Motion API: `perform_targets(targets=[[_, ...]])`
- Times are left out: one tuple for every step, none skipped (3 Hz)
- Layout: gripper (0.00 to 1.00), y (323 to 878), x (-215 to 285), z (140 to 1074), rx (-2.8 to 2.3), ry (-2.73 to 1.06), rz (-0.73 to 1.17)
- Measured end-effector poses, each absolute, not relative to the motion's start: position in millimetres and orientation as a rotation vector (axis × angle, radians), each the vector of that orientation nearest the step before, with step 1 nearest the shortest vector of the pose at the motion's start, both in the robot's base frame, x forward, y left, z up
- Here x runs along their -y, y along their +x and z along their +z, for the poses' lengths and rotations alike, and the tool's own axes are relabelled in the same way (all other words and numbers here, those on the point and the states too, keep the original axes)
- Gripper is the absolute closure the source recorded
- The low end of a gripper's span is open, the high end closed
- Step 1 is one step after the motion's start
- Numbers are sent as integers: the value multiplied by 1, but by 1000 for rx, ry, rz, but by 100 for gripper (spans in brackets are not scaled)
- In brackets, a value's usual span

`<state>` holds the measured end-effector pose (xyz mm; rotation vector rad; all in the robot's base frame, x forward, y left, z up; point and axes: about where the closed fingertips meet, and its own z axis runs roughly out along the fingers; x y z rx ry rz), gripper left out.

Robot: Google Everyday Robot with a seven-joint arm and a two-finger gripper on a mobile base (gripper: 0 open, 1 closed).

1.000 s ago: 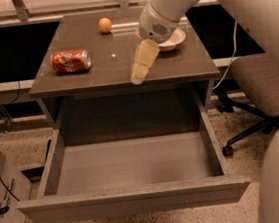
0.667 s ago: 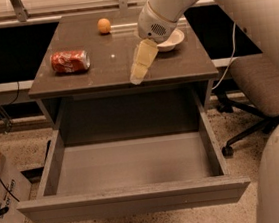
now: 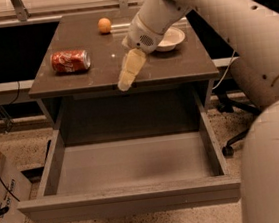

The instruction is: Place coke can into top drawer

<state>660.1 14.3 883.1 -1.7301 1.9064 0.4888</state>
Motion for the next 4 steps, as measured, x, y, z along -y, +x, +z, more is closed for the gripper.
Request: perform_targets(targets=[[0, 679, -34, 859, -1874, -1713, 580], [0, 703, -56, 837, -1848, -1715, 641], [0, 734, -83, 829, -1801, -1682, 681], [0, 749, -96, 836, -1758, -1657, 680]])
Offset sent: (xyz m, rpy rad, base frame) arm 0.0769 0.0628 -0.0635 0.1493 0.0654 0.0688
